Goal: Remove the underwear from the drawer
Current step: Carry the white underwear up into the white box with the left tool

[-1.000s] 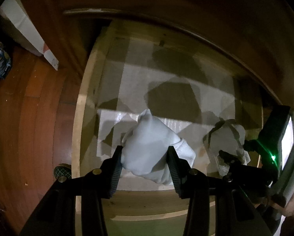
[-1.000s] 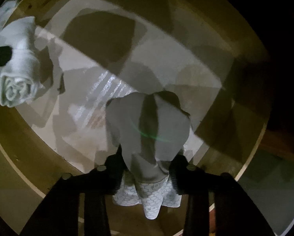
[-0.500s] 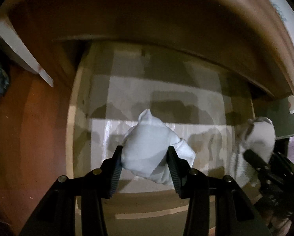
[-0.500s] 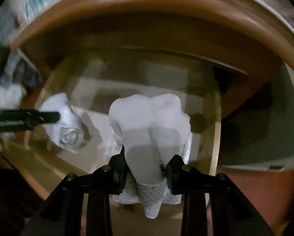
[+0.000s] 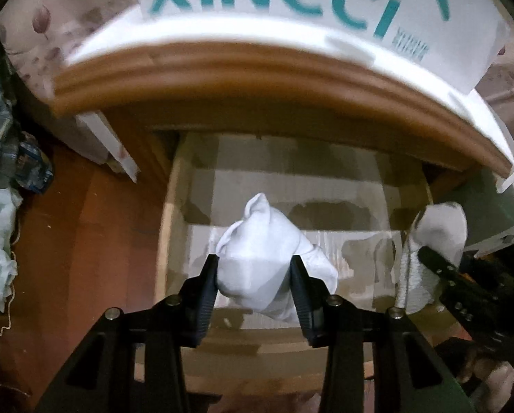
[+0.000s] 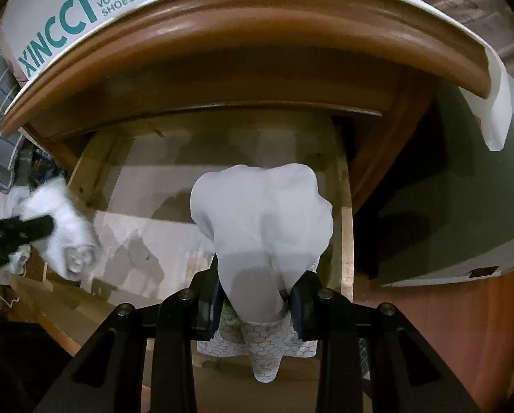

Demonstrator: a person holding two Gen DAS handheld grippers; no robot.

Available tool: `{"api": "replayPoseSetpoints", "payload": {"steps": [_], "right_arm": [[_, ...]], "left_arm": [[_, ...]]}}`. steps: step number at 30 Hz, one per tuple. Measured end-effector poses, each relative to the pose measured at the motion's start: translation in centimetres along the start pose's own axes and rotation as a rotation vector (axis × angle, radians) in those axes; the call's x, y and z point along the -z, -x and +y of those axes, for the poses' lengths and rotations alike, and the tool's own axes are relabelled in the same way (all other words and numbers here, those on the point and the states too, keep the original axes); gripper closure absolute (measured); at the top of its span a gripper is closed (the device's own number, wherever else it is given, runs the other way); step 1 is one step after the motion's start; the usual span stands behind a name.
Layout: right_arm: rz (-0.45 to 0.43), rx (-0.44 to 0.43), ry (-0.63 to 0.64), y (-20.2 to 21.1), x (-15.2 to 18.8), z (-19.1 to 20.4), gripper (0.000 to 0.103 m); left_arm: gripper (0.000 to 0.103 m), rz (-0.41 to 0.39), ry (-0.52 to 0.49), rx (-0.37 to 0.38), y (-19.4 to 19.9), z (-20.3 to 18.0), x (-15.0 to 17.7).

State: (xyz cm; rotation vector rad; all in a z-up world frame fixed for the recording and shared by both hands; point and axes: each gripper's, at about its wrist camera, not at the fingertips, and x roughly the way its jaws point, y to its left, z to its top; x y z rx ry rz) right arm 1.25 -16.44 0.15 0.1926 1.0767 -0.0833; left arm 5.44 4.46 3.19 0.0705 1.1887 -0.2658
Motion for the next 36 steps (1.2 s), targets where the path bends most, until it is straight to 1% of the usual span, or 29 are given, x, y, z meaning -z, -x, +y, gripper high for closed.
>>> {"api": "replayPoseSetpoints", "payload": {"steps": [7,9,16,21,26,29,33,36], "right_arm": [[0.015,0.047,-0.034,-1.0,0.1,-0.4,0.074],[0.015,0.035,-0.060,-1.0,-0.1,-0.8,0.074],[0.012,0.058,-0.075,-0.9,-0.1,-0.8,0.074],[0.027,0.065,-0.089,-0.9,0.0,-1.2,0.074],[0.035,0.071,-0.092,-1.1,0.0,-1.2,0.074],[0.036,0.070,-0.102,-1.1,0.0,-1.2,0.074],[0.035,0.068,-0.111,-1.1,0.0,-1.4,0.074],[0.040,0.072,-0.111,-1.3,0.1,-1.4,0.074]], "left_arm": [[0.062,-0.067,0.008,-0.018,4.8,0.7,-0.5],[0.062,-0.082,0.015,-0.009,6.4,1.3,-0.8],[0.062,-0.143,0.022,-0.006,11.3,2.1,-1.6],[0.062,-0.193,0.000,-0.001,14.6,2.2,-2.9],[0.062,-0.264,-0.012,0.009,18.4,2.5,-5.5],[0.062,-0.322,-0.031,-0.023,20.5,2.4,-7.8],[0.062,-0.363,-0.029,-0.032,22.0,2.5,-11.1],[0.062,-0.391,-0.041,-0.024,22.7,2.2,-13.5]]}}
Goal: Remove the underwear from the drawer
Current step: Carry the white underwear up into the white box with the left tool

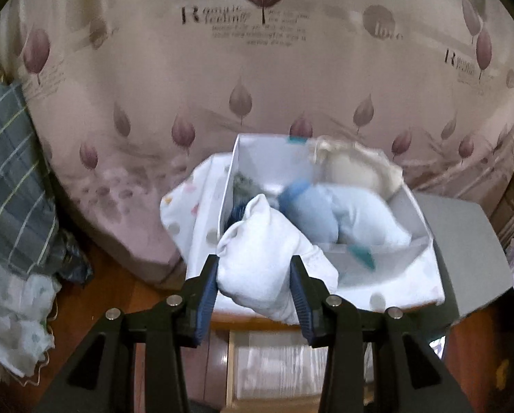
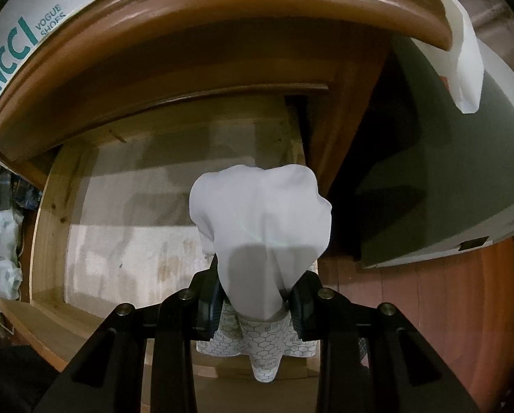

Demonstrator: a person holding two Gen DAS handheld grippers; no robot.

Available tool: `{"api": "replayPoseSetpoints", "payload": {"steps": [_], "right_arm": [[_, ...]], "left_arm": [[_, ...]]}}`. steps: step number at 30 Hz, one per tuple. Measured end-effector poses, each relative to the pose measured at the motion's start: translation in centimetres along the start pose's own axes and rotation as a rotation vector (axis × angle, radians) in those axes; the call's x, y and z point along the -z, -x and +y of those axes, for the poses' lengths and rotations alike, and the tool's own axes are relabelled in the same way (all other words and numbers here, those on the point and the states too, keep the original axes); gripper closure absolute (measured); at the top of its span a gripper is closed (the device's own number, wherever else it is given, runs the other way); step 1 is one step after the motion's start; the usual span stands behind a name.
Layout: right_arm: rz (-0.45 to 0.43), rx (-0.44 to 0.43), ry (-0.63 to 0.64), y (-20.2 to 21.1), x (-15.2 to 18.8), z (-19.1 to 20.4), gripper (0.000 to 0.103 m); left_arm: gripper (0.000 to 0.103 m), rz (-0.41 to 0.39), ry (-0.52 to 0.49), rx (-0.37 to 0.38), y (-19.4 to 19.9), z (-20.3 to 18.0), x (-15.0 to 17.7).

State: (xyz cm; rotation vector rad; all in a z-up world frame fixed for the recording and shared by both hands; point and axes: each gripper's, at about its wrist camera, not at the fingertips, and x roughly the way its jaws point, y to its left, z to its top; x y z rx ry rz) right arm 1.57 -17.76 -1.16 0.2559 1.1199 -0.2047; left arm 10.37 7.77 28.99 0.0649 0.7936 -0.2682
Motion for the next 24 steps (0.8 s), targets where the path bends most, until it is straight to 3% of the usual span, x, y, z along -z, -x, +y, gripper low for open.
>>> {"api": "replayPoseSetpoints", "payload": {"steps": [8,14,16,24], "right_arm": [[0.004,0.015,0.008,-0.3,-0.1,0.1,0.074],[0.008,0.016,0.013,-0.5,-0.1,0.1,0.074],[0.010,0.016,0.013,-0.6,-0.1,0.0,0.074],[0.022,0.017,0.019,-0.9,-0.1,0.1,0.073]], "left_arm": [[0.062,-0.034,-0.082,-0.009,-4.6,-2.1,-5.2],[0.062,0.032,-0.142,-0.018,-10.4,-3.2,-5.7],[0.062,0.017,-0.164,-0.035,-11.7,-3.4,-5.7],[0.062,0.069,-0.086,-0.039,-16.1,-2.2,-6.4]]}}
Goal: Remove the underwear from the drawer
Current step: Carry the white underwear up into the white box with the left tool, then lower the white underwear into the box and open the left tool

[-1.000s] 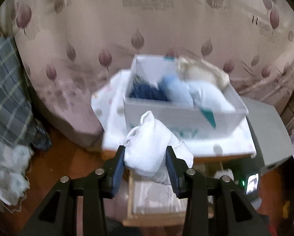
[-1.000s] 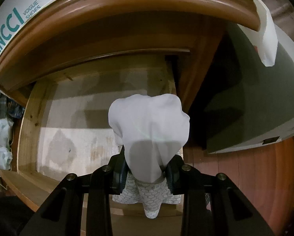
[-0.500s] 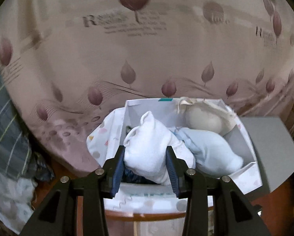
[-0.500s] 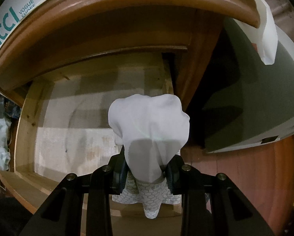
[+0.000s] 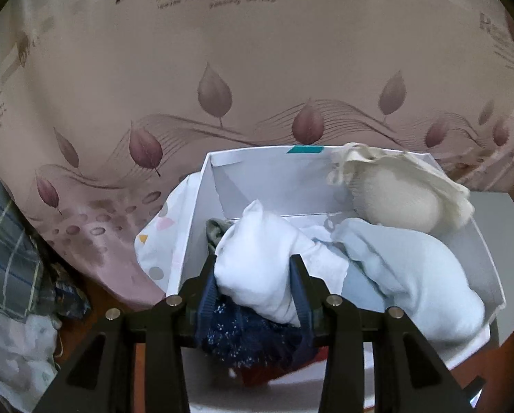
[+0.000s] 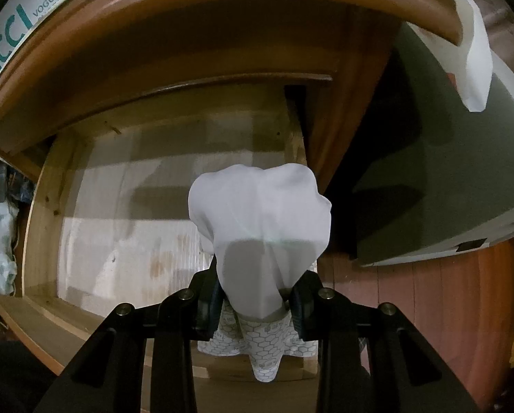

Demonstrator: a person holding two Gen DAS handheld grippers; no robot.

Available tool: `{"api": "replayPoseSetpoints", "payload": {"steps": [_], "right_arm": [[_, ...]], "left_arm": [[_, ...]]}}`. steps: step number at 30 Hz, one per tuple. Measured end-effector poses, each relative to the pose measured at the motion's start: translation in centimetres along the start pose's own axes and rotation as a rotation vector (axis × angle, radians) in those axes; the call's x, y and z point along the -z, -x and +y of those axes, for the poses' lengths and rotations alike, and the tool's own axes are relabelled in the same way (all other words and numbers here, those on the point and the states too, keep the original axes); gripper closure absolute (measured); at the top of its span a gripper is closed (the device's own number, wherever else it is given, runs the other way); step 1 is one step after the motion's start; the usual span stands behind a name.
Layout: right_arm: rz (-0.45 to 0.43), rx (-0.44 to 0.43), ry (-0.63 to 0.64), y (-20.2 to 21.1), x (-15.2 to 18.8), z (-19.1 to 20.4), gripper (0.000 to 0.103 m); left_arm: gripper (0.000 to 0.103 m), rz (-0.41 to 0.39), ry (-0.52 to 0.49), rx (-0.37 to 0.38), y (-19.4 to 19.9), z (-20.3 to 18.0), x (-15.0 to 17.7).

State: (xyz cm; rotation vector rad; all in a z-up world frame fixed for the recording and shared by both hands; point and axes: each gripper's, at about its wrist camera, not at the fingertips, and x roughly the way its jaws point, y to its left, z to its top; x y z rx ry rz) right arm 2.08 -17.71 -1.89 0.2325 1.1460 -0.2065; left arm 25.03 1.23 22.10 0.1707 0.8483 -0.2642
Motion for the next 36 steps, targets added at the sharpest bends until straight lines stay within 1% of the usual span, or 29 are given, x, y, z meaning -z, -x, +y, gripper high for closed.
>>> {"api": "replayPoseSetpoints", "payload": {"steps": [4,7,11,13,15,19,21,23,27,32,36], "right_arm": [[0.004,0.000,0.001,-0.1,0.0,0.1,0.073],[0.009,-0.003,0.001,-0.1,0.0,0.0,0.073],[0.012,-0.005,0.000,-0.1,-0.1,-0.2,0.073],[0.014,-0.006,0.000,-0.2,-0.1,-0.2,0.073],[0.017,-0.004,0.004,-0.2,-0.1,-0.1,0.073],[0.018,-0.006,0.003,-0.2,-0.1,-0.1,0.073],[0.020,-0.007,0.004,-0.2,-0.1,0.0,0.073],[0.020,-0.008,0.004,-0.2,-0.1,-0.1,0.073],[0.020,-0.008,0.005,-0.2,-0.1,-0.1,0.073],[0.018,-0.006,0.011,-0.2,-0.1,-0.1,0.073],[0.014,-0.005,0.016,-0.1,-0.1,0.0,0.073]], "left_arm": [[0.061,0.019,0.026,0.002,-1.4,0.2,-0.3],[0.058,0.016,0.014,-0.005,-1.7,0.1,-0.1],[0.050,0.000,0.004,-0.044,-1.8,0.2,0.1],[0.048,-0.005,-0.004,-0.050,-1.8,0.2,0.3],[0.041,-0.011,-0.009,-0.060,-1.5,0.3,0.5],[0.040,0.005,0.018,-0.029,-1.1,0.7,0.4],[0.037,0.016,0.022,-0.017,-0.7,0.8,0.4],[0.037,0.019,0.014,-0.019,-0.2,0.7,0.3],[0.030,0.023,-0.011,-0.005,0.8,0.2,0.8],[0.028,0.021,-0.059,-0.001,2.0,-0.8,1.9],[0.028,-0.007,-0.044,0.017,3.6,-0.8,2.3]]}}
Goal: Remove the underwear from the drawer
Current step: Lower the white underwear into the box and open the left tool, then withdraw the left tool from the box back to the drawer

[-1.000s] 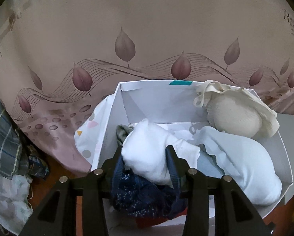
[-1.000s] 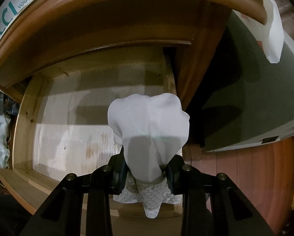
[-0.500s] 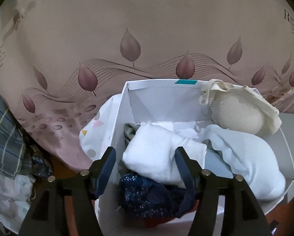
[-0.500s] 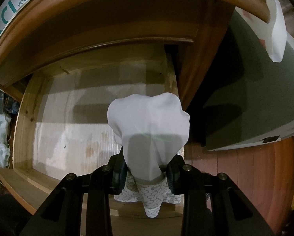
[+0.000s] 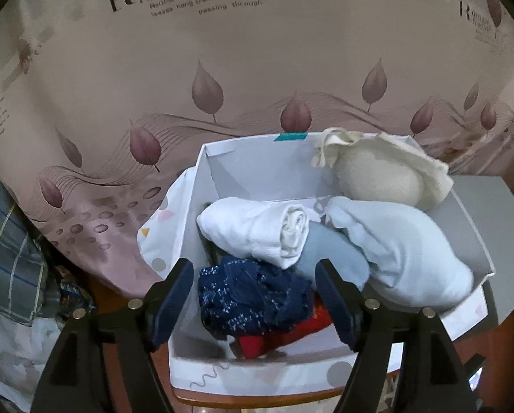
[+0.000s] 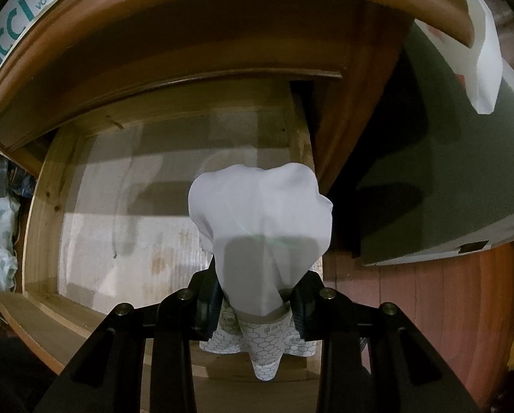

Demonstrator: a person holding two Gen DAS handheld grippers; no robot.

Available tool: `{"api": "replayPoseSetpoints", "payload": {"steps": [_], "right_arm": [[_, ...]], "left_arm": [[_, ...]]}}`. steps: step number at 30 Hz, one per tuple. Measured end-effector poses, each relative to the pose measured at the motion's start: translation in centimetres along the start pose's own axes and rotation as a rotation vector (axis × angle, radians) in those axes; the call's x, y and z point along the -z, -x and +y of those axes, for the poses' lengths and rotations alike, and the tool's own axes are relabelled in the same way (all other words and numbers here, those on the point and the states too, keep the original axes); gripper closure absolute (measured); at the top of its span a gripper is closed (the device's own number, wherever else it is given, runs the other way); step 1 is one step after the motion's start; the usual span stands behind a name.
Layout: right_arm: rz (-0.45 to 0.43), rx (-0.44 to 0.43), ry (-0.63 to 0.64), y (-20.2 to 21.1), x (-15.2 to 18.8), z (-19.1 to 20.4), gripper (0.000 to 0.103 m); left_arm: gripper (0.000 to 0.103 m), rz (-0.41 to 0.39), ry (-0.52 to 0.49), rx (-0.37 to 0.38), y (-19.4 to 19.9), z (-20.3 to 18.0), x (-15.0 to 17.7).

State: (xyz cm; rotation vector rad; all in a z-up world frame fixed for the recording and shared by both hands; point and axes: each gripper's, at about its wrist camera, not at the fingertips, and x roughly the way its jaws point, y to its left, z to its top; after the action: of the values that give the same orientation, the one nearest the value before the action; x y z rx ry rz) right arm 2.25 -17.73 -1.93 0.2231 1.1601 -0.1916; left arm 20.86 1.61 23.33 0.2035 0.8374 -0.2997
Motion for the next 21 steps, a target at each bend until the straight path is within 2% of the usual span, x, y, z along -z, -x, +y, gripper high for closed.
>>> {"api": "replayPoseSetpoints", "payload": {"steps": [5,8,10,17,21], "right_arm": [[-0.011,-0.010,0.008,0.2,-0.1,0.0,0.073],[-0.023,-0.016,0.013,0.5,0.0,-0.1,0.073],[-0.032,-0.020,0.017,0.7,0.1,0.0,0.073],[-0.086,-0.090,0.014,2.1,0.1,0.0,0.073],[-0.162,-0.122,0.051,4.3,0.0,0.6,0.073]], "left_arm": [[0.028,-0.072,0.082,0.015,3.6,1.5,1.0],[0.028,-0.121,0.128,-0.036,5.8,2.6,3.1],[0.028,-0.125,0.145,-0.084,6.6,3.3,5.2],[0.028,-0.152,0.168,-0.229,6.7,3.7,13.3],[0.028,-0.119,0.197,-0.208,4.8,3.4,17.1]]}}
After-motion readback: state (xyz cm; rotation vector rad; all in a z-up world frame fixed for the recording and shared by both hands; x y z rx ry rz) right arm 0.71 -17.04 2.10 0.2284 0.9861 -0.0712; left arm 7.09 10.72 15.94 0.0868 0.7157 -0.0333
